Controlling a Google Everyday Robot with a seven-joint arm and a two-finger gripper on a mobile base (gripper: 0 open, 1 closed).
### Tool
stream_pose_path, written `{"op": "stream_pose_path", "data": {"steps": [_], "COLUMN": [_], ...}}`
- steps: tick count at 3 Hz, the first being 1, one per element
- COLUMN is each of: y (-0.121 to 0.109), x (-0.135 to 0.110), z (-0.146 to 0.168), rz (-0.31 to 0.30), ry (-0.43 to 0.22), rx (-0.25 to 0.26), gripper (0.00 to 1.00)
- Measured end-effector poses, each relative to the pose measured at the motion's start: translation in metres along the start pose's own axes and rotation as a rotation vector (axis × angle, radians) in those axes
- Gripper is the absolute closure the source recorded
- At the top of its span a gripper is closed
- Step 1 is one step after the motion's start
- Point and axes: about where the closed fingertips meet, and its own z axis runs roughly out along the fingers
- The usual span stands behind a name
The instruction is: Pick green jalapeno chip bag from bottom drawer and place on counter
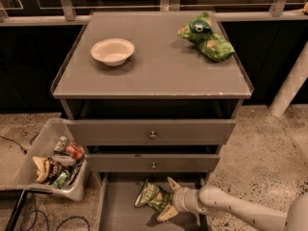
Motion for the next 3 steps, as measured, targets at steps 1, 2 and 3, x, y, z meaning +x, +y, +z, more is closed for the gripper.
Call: {"op": "stream_pose_path", "data": {"steps": [1,2,3], "y": [0.013,0.016,0.008], "x": [0.012,0.031,0.050], "z": [0.027,0.061,0.094], "rz": [-0.041,-0.034,-0.001], "ry": [-0.041,-0.031,0.004], "rx": [0.026,0.045,0.062], "gripper": [0.00,0.00,0.00]}}
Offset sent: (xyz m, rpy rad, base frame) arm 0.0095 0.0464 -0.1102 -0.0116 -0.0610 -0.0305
